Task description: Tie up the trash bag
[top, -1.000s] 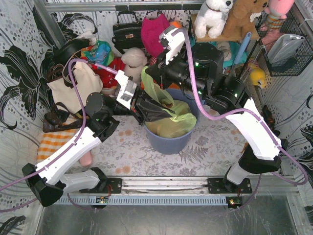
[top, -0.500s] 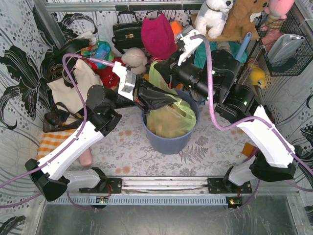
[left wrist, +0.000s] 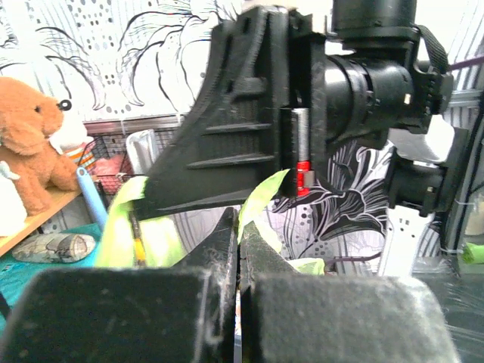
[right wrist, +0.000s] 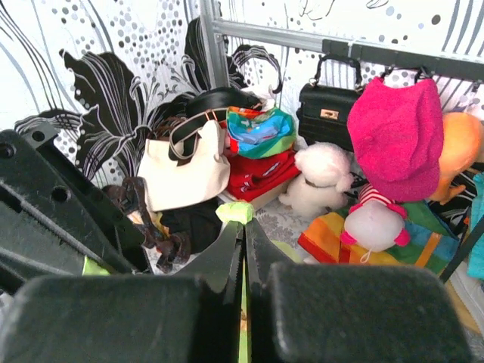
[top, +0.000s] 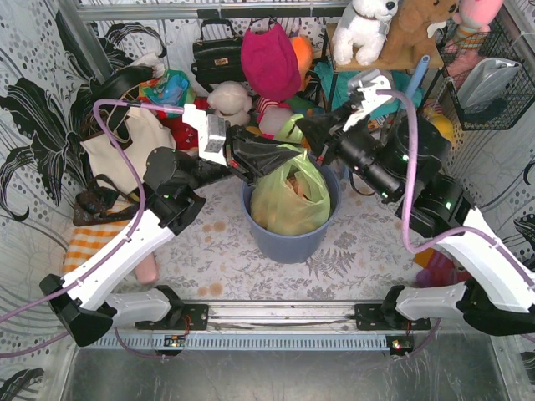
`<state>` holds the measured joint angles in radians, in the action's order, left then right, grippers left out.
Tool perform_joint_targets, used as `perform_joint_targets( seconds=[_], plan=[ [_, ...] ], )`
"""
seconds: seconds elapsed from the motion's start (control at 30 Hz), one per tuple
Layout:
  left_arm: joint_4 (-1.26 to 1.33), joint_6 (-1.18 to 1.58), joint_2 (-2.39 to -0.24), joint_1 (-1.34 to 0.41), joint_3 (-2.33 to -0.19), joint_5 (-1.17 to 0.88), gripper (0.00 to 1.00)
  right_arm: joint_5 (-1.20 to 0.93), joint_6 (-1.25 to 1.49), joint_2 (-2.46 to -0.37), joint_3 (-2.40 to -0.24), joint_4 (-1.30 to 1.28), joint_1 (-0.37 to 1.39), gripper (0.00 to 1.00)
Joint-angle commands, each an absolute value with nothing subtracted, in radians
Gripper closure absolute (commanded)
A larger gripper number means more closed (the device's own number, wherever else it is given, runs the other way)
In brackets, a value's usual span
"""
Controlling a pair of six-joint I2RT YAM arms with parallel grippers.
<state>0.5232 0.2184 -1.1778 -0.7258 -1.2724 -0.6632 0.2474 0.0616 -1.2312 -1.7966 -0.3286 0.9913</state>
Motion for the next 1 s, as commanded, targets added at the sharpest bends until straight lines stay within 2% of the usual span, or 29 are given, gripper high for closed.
perform_joint_targets(
  seconds=[0.0, 0.2, 0.53, 0.97],
  plan=[
    [0.555, 0.188, -1.163, -0.723, -1.258, -0.563, 0.99, 0.316, 0.117, -1.141, -1.685, -0.185, 0.987, 1.00],
    [0.551, 0.181, -1.152, -0.723, -1.240, -0.522, 0.99, 0.319, 0.171, -1.007, -1.478, -0.045, 0.986, 1.00],
    [0.550, 0.179, -1.150, -0.722, -1.236, -0.497, 1.00, 0.125, 0.162, -0.847, -1.217, 0.151, 0.988, 1.00],
    [0.517, 0.169, -1.148, -0.722, -1.242, -0.481, 1.00, -0.067, 0.145, -0.858, -1.255, -0.007, 0.987, 1.00]
  ],
)
